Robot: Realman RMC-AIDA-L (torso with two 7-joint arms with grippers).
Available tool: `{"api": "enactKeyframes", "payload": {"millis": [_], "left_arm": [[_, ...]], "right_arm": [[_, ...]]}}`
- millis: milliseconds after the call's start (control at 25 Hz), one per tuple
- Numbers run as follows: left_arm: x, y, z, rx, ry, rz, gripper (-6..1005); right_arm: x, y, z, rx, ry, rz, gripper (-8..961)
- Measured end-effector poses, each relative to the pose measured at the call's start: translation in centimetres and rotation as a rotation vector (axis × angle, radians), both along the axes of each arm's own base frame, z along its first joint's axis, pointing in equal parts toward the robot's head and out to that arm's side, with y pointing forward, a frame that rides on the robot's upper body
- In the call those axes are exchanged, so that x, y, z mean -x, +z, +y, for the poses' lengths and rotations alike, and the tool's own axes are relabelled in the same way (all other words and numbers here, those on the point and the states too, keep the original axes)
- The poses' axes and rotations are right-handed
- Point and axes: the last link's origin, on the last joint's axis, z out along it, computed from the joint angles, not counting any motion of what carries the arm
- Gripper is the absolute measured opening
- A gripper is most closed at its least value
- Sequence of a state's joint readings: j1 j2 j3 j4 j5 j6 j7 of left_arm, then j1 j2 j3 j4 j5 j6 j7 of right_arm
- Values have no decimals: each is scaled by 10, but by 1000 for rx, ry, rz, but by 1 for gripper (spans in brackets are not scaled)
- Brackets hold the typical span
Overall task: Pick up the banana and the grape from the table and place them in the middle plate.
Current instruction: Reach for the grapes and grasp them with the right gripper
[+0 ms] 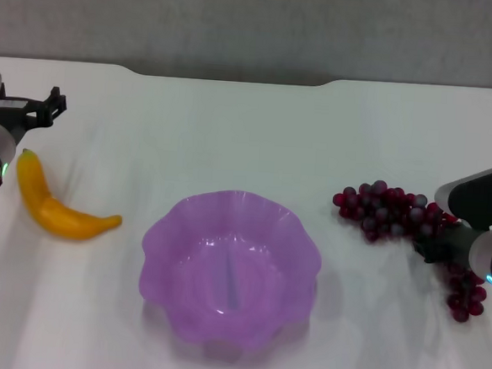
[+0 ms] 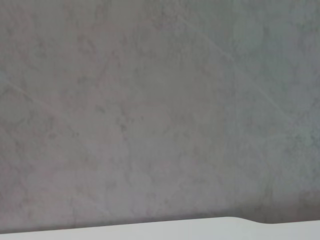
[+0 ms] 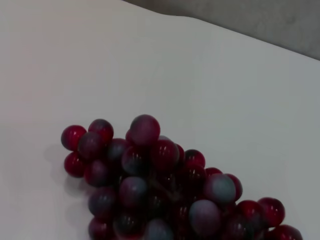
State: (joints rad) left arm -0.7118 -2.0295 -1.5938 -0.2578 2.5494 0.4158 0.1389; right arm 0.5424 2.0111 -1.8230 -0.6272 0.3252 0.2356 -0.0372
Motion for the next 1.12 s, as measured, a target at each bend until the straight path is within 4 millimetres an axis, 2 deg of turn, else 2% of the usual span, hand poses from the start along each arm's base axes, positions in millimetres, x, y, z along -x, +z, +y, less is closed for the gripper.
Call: {"api": "enactKeyframes", "payload": {"millis": [480,1120], "left_arm": [[1,0,-1,0,3,-1,894],[3,0,-2,0,6,4,894]], "right_arm": [[10,-13,-3,65,81,-47,440],[14,-12,-5,16,138,1,276]]}}
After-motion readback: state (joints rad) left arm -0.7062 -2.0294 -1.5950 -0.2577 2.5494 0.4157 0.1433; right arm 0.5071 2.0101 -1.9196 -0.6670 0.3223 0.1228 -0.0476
